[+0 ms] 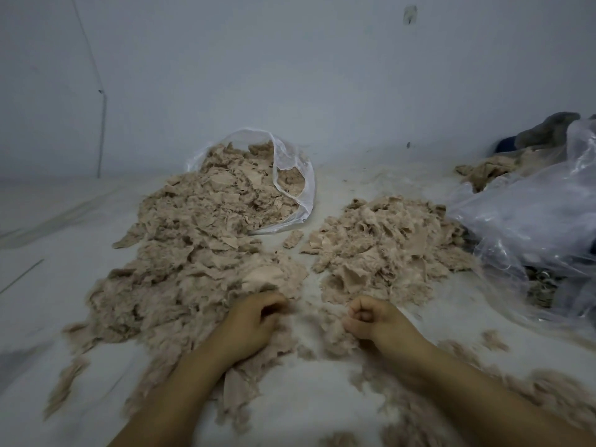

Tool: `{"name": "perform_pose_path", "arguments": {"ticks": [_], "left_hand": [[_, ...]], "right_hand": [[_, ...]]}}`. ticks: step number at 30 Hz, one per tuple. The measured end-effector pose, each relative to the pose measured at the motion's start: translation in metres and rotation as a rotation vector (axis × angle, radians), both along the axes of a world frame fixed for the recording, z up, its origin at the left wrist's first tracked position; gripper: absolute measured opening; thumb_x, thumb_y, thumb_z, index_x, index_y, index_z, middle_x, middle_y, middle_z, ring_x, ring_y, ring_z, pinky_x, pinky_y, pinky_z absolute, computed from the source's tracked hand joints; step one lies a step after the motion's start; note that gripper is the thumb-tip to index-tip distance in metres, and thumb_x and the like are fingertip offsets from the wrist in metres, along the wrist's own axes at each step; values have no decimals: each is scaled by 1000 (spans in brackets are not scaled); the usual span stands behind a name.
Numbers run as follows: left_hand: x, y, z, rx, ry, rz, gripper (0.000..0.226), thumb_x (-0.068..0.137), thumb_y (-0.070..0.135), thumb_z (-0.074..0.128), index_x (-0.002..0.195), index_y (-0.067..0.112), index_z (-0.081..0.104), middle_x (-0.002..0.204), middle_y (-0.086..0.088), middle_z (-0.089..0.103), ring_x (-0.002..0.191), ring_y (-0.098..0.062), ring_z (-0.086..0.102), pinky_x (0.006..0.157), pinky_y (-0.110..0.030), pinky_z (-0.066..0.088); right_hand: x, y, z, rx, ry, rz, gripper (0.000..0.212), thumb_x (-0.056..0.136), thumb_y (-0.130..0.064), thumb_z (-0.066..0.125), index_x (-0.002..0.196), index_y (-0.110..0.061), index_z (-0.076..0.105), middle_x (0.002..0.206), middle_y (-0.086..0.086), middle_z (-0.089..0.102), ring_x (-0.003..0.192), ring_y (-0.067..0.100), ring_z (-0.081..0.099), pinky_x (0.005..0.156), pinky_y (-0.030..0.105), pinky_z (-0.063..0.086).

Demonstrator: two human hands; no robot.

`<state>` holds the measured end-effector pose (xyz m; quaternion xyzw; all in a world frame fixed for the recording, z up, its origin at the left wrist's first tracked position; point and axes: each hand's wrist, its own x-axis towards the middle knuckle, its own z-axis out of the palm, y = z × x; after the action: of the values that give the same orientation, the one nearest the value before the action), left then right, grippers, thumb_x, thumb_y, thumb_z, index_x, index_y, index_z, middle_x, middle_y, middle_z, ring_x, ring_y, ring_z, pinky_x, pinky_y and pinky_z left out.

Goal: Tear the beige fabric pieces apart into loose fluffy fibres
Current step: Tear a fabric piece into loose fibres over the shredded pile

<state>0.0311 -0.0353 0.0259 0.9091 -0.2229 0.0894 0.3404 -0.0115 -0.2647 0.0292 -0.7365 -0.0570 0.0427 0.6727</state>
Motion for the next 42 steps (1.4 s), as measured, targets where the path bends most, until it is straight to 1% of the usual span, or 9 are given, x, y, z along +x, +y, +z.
{"name": "perform_pose_path", "arguments": {"ticks": [3, 7, 12, 16, 20, 22, 26, 35, 42], "left_hand": [[-10, -22, 9, -282, -101, -39, 28, 85, 2, 56, 85, 29, 66, 89, 11, 66, 83, -7, 63, 76, -21, 51], [-7, -40, 11, -42, -23, -127, 32, 93, 30, 54, 124, 23, 58, 114, 19, 55, 99, 5, 51, 79, 3, 33], [-3, -42, 0, -243, -14, 82, 22, 94, 8, 52, 82, 20, 65, 77, 14, 62, 71, 3, 54, 66, -12, 40], [2, -28, 5, -255, -111, 279, 16, 93, 15, 55, 89, 13, 71, 89, 4, 64, 84, -8, 56, 77, -20, 42], [-16, -39, 9, -607, 382, 36, 46, 75, 54, 61, 75, 9, 68, 75, -10, 65, 64, -14, 60, 60, -22, 51], [-19, -47, 10, -783, 697, -82, 36, 77, 41, 67, 89, 8, 68, 80, -15, 70, 65, -22, 67, 55, -28, 55], [-18, -50, 8, -882, 661, 42, 13, 90, 1, 57, 102, 2, 59, 73, -11, 72, 64, -19, 70, 54, -24, 56], [-20, -50, 4, -942, 767, -79, 61, 67, 22, 80, 119, 17, 50, 93, -14, 73, 88, -33, 70, 65, -35, 58], [-13, -44, 5, -966, 559, 55, 22, 85, -7, 59, 100, 9, 62, 83, -8, 74, 77, -16, 72, 57, -19, 54]], "right_hand": [[-2, -4, 6, 112, 53, 27, 23, 87, 5, 58, 71, -9, 52, 54, 0, 47, 47, 8, 43, 47, 17, 36], [1, 3, 6, 145, 67, -2, 20, 85, 6, 58, 74, -10, 57, 56, 3, 48, 49, 12, 43, 45, 20, 35], [9, 9, 1, 127, 74, -139, 22, 88, 5, 52, 73, -9, 60, 53, 2, 52, 42, 11, 44, 41, 22, 40], [12, 5, -3, 59, -46, -230, 17, 92, -5, 55, 78, -12, 63, 54, -4, 55, 47, 12, 48, 48, 27, 44], [5, 12, -4, -325, -423, -243, 18, 81, -14, 72, 88, -29, 67, 81, -26, 65, 78, -6, 59, 69, 6, 42], [3, 17, -4, -457, -586, -219, 24, 76, -8, 76, 93, -24, 68, 85, -31, 60, 91, -7, 55, 76, 4, 39], [-1, 17, -5, -307, -455, -186, 27, 72, -13, 80, 80, -34, 66, 79, -22, 66, 81, -7, 58, 71, 6, 39], [-7, 20, -4, -275, -481, -161, 32, 70, -4, 79, 72, -31, 64, 81, -15, 66, 76, 1, 60, 67, 9, 43], [-2, 13, -3, 30, -279, -196, 20, 62, 1, 83, 68, -10, 67, 70, 0, 68, 63, 6, 62, 61, 16, 50]]}}
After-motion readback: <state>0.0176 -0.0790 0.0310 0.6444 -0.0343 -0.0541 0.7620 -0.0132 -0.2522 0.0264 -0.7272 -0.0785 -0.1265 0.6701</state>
